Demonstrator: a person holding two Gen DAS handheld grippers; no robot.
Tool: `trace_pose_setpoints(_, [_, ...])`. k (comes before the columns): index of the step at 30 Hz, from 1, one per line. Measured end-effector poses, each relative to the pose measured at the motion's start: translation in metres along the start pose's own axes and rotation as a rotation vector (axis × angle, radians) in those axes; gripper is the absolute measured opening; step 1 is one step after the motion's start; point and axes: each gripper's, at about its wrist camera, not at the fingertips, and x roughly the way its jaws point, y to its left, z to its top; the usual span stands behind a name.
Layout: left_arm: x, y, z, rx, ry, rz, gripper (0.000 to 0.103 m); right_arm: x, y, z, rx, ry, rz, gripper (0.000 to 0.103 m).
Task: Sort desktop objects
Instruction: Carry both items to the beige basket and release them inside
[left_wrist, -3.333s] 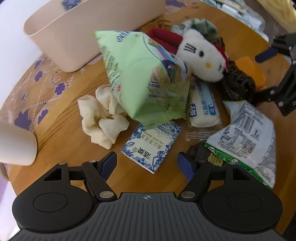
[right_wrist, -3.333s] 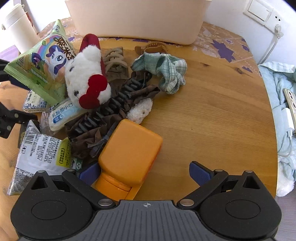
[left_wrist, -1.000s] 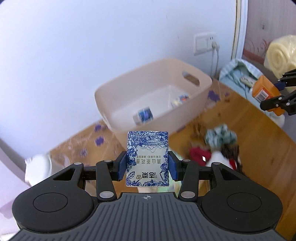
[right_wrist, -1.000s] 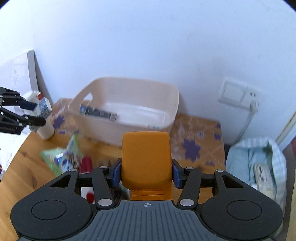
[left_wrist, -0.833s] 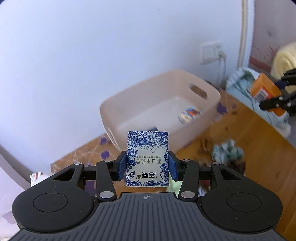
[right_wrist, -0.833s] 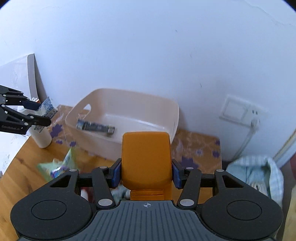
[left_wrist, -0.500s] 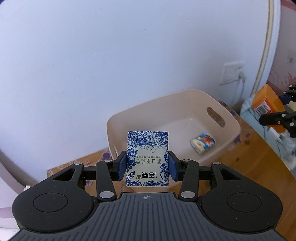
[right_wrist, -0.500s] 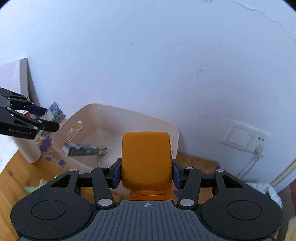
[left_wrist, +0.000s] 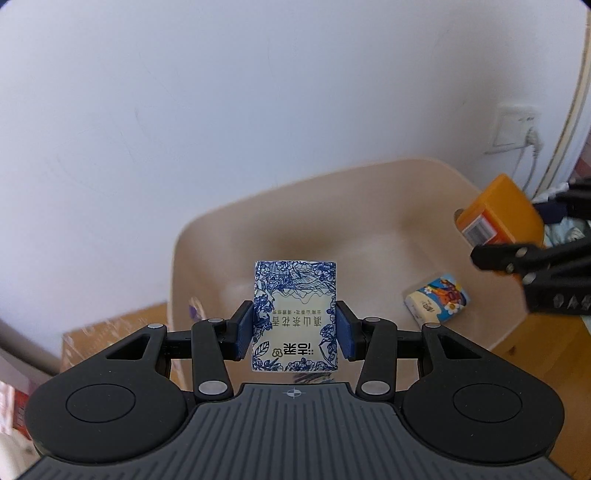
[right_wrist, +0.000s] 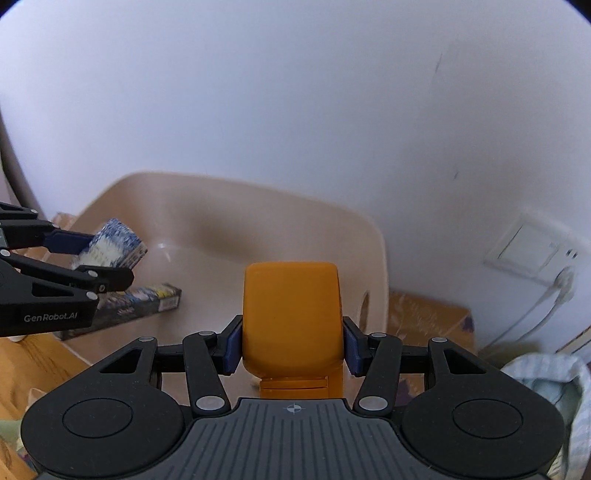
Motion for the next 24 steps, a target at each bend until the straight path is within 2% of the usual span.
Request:
trace_pose_setpoints(4, [0.017,-0.006,-0.001,0.014,0.033,0.042,0.046,0.02,0.002,-0.007,-0.002,0.042,-0.022,0.05])
trace_pose_setpoints(10, [0.029,-0.01,-0.001,-0.003,0.075,0.041,0.047,0.032,0.005,-0.012,-0.044,0.074,-0.052,0.051])
trace_pose_setpoints(11, [0.029,-0.011,-0.001,-0.005,0.081,0.036,0.048,0.031,0.006,-0.013,-0.048,0.078,-0.052,0.059])
trace_pose_setpoints(12, [0.03,-0.012,-0.002,-0.001,0.084,0.032,0.049,0.029,0.007,-0.014,-0.052,0.07,-0.055,0.062])
trace_pose_setpoints(14, [0.026,-0.015,-0.004,0.017,0.081,0.032,0.056,0.028,0.006,-0.008,-0.061,0.05,-0.053,0.074])
trace_pose_setpoints(17, [0.018,-0.013,-0.005,0.032,0.059,0.052,0.064,0.016,0.007,-0.007,-0.068,0.03,-0.042,0.08])
trace_pose_setpoints(20, [0.007,-0.007,-0.005,0.014,0.041,0.045,0.066,0.002,0.004,-0.007,-0.064,0.002,-0.027,0.089])
trace_pose_setpoints(24, [-0.011,0.002,-0.009,0.03,0.016,0.043,0.069,-0.022,0.001,-0.011,-0.066,-0.039,-0.011,0.095])
